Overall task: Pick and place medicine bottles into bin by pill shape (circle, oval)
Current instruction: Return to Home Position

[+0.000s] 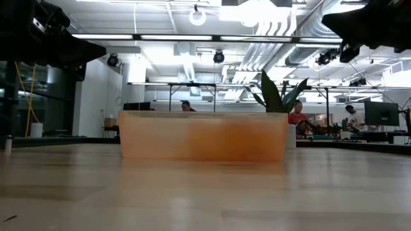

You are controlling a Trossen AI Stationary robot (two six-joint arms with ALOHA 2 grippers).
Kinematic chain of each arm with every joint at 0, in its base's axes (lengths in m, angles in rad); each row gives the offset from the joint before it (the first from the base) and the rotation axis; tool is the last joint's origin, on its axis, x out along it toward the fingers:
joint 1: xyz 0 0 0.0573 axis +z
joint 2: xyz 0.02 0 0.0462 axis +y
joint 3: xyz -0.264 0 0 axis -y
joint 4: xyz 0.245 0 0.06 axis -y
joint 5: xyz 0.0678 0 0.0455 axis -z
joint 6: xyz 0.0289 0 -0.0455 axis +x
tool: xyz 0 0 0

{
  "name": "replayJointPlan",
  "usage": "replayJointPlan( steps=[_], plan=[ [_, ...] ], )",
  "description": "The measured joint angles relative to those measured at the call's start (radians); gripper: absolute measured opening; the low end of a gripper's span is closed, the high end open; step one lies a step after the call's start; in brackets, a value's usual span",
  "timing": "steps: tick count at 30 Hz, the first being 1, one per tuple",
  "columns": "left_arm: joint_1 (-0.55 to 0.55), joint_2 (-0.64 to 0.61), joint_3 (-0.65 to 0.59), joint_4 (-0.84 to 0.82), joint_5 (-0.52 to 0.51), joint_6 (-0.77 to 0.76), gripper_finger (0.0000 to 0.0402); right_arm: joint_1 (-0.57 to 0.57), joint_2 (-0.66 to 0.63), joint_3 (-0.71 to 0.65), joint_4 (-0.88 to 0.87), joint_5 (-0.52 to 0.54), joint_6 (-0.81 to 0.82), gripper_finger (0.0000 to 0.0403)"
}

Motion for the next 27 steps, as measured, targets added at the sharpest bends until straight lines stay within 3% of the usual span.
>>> replayJointPlan(
  steps=[4,10,16,21,27],
  plan=[
    [0.0,0.0,0.0,0.0,0.0,0.0,0.0003,-0.083,-0.056,0.0,-0.08,-0.036,-0.017,0.0],
    [0.0,0.0,0.0,0.0,0.0,0.0,0.0003,-0.214,-0.205,0.0,-0.27,-0.135,0.08,0.0],
    [0.0,0.0,0.0,0.0,0.0,0.0,0.0003,-0.265,-0.36,0.0,-0.474,-0.167,0.096,0.0],
    [0.0,0.0,0.0,0.001,-0.001,0.0,0.0003,-0.264,-0.353,0.0,-0.567,-0.177,0.127,0.0],
    [0.0,0.0,0.0,0.0,-0.001,0.0,0.0003,-0.264,-0.35,0.0,-0.576,-0.221,0.018,0.0]
  ],
)
